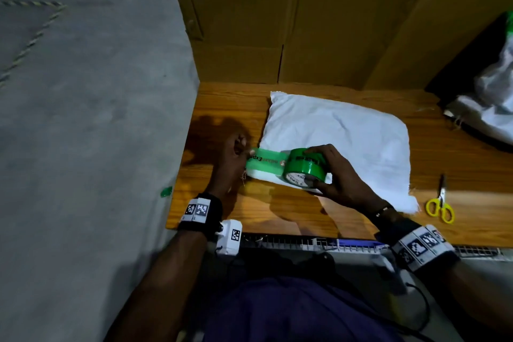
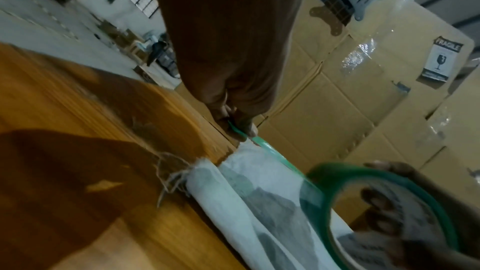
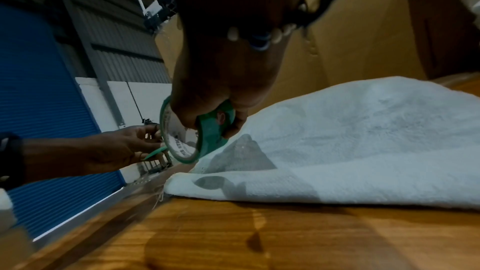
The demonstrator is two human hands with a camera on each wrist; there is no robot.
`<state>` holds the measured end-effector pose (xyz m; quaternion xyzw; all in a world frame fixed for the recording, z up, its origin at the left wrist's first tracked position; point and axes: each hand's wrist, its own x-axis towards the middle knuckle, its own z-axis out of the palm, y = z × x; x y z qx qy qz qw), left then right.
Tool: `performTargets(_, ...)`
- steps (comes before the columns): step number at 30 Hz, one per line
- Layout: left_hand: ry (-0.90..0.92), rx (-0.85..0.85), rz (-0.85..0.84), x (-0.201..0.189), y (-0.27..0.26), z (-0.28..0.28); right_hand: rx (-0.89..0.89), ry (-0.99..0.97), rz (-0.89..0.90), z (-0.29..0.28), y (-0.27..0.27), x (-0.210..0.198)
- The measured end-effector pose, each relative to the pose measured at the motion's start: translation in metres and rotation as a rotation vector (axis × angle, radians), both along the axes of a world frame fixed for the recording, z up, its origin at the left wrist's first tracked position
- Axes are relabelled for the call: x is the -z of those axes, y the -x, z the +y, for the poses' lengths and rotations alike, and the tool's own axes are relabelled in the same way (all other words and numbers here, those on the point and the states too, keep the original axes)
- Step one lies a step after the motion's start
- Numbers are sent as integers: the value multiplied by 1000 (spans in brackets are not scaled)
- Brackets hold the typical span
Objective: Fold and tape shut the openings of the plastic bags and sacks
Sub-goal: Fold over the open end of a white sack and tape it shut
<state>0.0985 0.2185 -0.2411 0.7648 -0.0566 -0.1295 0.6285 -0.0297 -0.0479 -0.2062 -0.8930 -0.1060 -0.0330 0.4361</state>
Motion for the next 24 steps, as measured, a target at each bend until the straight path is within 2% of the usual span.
performTargets(4, -81, 73, -142, 7, -3, 8, -5, 254, 18, 8, -5, -3)
performTargets(8, -166, 108, -102, 28, -9, 10, -16, 413, 33, 21, -13, -4)
performTargets(11, -267, 130, -83, 40, -19, 12, -18, 432, 68, 29, -17, 0)
performTargets(19, -325, 191, 22, 42, -23, 6, 11, 512, 101, 35, -22, 7)
performTargets(24, -380, 199, 9, 57, -27, 9, -16, 577, 119, 39, -27, 12)
